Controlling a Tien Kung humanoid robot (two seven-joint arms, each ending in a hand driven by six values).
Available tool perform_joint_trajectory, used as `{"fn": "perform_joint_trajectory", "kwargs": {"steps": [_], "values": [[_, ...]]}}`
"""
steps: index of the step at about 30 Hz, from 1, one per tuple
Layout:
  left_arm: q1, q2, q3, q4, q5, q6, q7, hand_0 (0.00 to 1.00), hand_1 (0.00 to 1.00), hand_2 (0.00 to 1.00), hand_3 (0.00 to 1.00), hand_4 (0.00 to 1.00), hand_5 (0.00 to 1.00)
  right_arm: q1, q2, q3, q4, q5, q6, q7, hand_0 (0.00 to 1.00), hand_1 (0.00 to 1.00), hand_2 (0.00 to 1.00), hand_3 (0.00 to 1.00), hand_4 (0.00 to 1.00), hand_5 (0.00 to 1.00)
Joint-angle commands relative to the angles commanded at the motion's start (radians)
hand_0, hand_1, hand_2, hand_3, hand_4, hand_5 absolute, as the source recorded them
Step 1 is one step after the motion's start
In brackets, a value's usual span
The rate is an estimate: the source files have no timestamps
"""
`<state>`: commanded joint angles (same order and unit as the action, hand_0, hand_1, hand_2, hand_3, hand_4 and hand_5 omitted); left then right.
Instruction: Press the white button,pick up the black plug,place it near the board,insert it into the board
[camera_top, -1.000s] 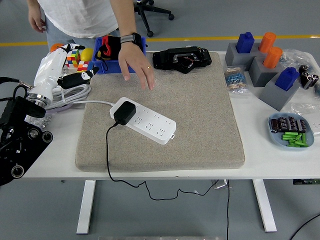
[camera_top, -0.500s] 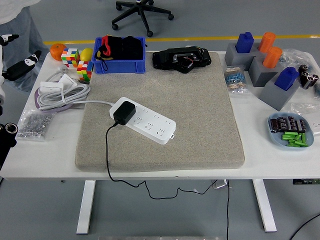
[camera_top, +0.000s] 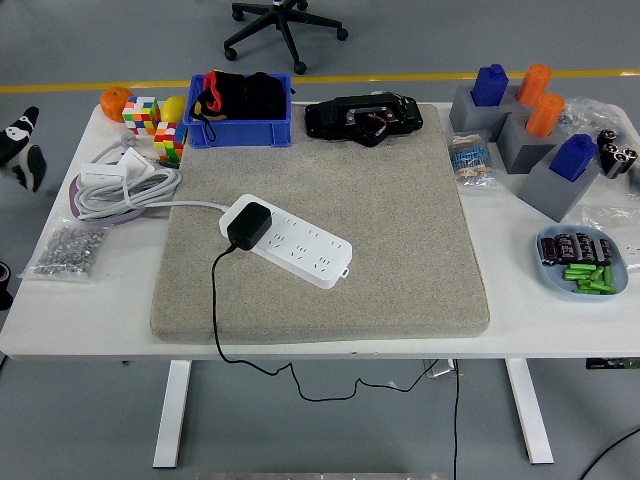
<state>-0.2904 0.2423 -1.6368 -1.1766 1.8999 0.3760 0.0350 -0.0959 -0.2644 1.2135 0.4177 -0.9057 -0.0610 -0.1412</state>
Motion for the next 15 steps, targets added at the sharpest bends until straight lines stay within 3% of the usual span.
{"fn": "perform_joint_trajectory", "kwargs": {"steps": [15], "values": [[0.023,-0.013,-0.014,-0.031,-0.002,-0.007,-0.005,0.837,0.867,0.826,0.783,0.857,0.487,-0.007,0.004,0.010,0.000,-0.002,0.000,-0.001,0.745,0.718,0.696,0.650,0.717,0.412]]}}
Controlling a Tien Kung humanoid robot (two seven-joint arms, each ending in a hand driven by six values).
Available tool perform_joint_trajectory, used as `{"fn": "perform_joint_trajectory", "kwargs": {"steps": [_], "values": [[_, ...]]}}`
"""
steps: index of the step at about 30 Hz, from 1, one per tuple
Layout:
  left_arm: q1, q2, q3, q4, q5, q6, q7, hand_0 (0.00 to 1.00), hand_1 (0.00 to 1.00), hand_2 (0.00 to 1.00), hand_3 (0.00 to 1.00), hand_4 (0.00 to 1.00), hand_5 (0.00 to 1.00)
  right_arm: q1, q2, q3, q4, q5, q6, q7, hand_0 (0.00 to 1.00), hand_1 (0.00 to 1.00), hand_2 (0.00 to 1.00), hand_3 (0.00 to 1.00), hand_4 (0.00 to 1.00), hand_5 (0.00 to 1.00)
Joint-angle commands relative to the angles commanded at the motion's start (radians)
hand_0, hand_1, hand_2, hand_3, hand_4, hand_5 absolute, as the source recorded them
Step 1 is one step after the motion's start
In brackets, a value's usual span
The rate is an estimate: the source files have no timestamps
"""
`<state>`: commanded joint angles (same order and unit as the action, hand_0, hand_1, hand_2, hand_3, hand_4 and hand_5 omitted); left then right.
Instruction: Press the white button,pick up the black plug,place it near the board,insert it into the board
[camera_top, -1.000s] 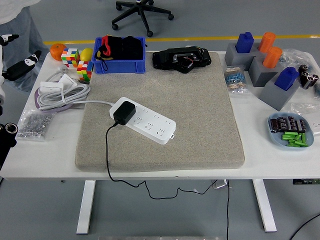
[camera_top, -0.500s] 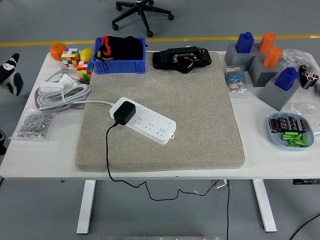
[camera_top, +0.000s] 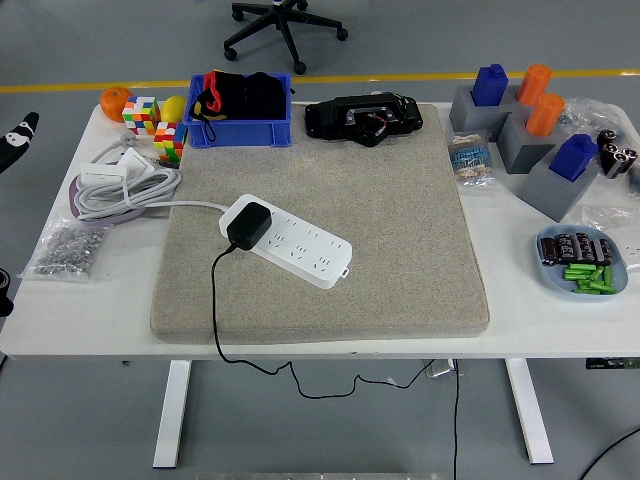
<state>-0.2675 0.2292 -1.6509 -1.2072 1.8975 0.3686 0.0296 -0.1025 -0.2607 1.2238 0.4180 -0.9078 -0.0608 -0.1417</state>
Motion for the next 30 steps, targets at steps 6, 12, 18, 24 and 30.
{"fn": "perform_joint_trajectory", "kwargs": {"steps": [6,12,18,24,30], "values": [[0.008,-0.004,-0.002,-0.010,0.001,-0.005,0.002,0.838,0.867,0.825,0.782,0.851,0.473,-0.003,0.002,-0.001,-0.003,0.000,0.000,0.000,0.745,0.718,0.697,0.650,0.716,0.412],[0.013,-0.007,-0.004,-0.021,0.001,-0.007,0.004,0.837,0.867,0.825,0.779,0.847,0.465,-0.004,0.001,-0.002,-0.005,-0.001,0.000,-0.001,0.745,0.718,0.696,0.651,0.716,0.413],[0.018,-0.009,-0.003,-0.029,0.003,-0.010,0.008,0.838,0.866,0.822,0.779,0.842,0.459,-0.003,0.004,-0.002,-0.007,-0.001,0.000,-0.001,0.745,0.717,0.697,0.650,0.716,0.412],[0.021,-0.011,-0.001,-0.032,0.004,-0.013,0.011,0.838,0.865,0.821,0.778,0.839,0.455,-0.006,0.008,0.000,-0.007,-0.001,0.000,-0.001,0.745,0.718,0.696,0.651,0.716,0.413],[0.023,-0.013,-0.002,-0.036,0.005,-0.015,0.014,0.838,0.866,0.821,0.775,0.837,0.456,-0.006,0.008,0.000,-0.006,-0.001,0.000,-0.001,0.745,0.718,0.697,0.651,0.716,0.413]]}}
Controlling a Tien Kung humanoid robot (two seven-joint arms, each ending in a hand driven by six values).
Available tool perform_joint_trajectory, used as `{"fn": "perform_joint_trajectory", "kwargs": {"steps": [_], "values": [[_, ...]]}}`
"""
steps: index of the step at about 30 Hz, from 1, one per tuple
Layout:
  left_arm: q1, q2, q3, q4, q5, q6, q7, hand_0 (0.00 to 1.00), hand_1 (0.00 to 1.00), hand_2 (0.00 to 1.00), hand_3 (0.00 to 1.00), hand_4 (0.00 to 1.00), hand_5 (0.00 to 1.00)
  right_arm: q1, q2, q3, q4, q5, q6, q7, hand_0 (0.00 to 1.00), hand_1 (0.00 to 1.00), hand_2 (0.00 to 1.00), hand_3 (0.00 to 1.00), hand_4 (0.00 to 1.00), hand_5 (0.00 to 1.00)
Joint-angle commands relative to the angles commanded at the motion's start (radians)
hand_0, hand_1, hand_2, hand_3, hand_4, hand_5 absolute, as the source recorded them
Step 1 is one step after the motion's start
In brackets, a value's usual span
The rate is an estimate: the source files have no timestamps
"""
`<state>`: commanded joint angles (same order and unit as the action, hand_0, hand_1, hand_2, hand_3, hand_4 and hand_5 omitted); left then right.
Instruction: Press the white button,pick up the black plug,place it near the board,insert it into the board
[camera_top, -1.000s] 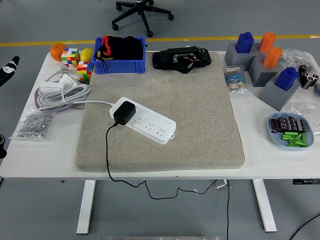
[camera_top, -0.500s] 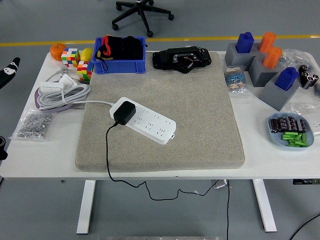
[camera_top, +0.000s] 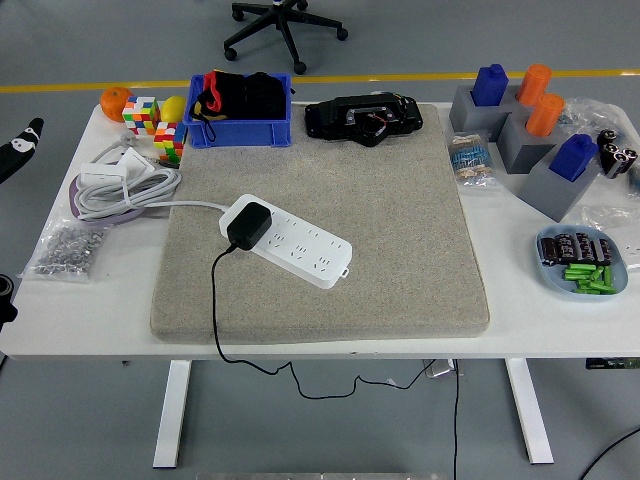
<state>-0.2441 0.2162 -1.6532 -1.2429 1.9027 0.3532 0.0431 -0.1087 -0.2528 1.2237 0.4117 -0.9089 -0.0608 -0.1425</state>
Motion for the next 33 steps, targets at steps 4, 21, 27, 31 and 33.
{"fn": "perform_joint_trajectory", "kwargs": {"steps": [4,21,27,31,33], "values": [[0.000,-0.002,-0.001,-0.003,0.000,-0.001,0.001,0.838,0.866,0.821,0.775,0.837,0.456,-0.002,0.001,0.000,0.000,0.000,0.000,0.000,0.745,0.718,0.697,0.651,0.716,0.413],[0.000,-0.010,0.001,-0.008,0.002,-0.008,0.008,0.838,0.864,0.819,0.774,0.826,0.437,-0.002,0.003,0.005,0.001,0.000,0.000,0.000,0.745,0.718,0.697,0.651,0.716,0.413],[-0.001,-0.012,0.004,-0.011,0.001,-0.008,0.009,0.838,0.864,0.817,0.773,0.823,0.433,-0.001,0.005,0.005,0.001,0.000,0.001,0.000,0.745,0.718,0.696,0.651,0.716,0.413],[0.000,-0.015,0.005,-0.012,0.002,-0.009,0.010,0.837,0.855,0.816,0.773,0.818,0.425,-0.002,0.005,0.004,0.000,0.000,0.001,-0.001,0.745,0.718,0.697,0.651,0.716,0.413],[0.000,-0.016,0.007,-0.012,0.001,-0.009,0.010,0.837,0.855,0.816,0.773,0.818,0.425,-0.003,0.005,0.005,0.000,0.000,0.000,-0.001,0.745,0.718,0.697,0.651,0.716,0.413]]}}
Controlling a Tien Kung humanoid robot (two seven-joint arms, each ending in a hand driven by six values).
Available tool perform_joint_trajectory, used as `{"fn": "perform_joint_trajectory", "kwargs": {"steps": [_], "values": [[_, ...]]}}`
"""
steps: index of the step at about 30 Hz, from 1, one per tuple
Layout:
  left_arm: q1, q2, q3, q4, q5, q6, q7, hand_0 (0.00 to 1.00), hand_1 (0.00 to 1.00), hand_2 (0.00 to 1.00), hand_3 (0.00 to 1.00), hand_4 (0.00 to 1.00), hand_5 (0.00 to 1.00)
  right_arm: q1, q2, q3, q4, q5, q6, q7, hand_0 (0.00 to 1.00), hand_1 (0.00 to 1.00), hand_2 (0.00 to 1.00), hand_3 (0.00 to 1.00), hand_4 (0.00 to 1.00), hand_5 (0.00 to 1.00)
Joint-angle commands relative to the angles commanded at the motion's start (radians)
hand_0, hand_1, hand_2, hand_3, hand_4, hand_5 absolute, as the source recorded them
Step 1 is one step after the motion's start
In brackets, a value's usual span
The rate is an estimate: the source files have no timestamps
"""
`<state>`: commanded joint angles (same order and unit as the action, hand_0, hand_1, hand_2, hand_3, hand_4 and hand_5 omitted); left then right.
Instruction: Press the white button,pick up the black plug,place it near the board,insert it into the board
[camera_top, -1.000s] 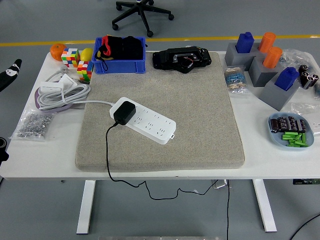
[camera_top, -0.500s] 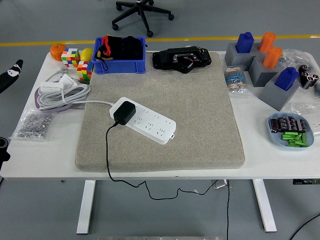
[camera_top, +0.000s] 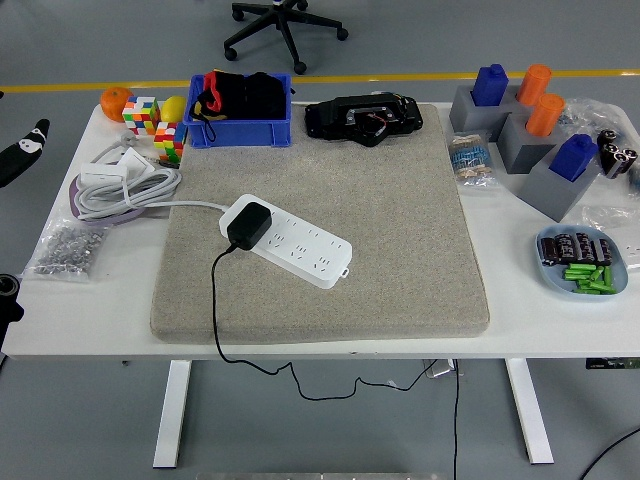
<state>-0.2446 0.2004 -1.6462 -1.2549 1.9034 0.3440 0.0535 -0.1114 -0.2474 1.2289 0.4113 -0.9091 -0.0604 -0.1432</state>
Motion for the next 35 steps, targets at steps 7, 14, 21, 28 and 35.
{"fn": "perform_joint_trajectory", "kwargs": {"steps": [7,14,21,28,35], "values": [[-0.002,0.003,0.002,-0.001,-0.002,0.000,0.001,0.838,0.847,0.814,0.772,0.813,0.416,0.002,0.000,-0.001,0.003,0.001,0.000,0.001,0.745,0.718,0.696,0.651,0.717,0.414],[0.000,0.004,0.004,0.000,-0.002,-0.006,0.005,0.838,0.847,0.813,0.772,0.808,0.407,0.001,-0.003,-0.006,0.000,0.002,0.000,0.000,0.745,0.718,0.697,0.652,0.717,0.414],[-0.002,0.005,0.007,0.000,-0.003,-0.007,0.005,0.837,0.847,0.811,0.772,0.806,0.404,0.005,-0.007,-0.012,0.000,0.004,0.001,0.000,0.745,0.718,0.696,0.652,0.716,0.414],[-0.006,0.013,0.014,0.001,-0.004,-0.008,0.006,0.838,0.848,0.808,0.772,0.799,0.398,0.007,-0.009,-0.012,-0.001,0.005,0.000,0.000,0.745,0.718,0.696,0.651,0.716,0.414],[-0.005,0.010,0.018,-0.001,-0.007,-0.009,0.006,0.838,0.848,0.808,0.772,0.799,0.398,0.005,-0.011,-0.013,0.001,0.005,0.000,0.000,0.745,0.718,0.696,0.651,0.716,0.414]]}}
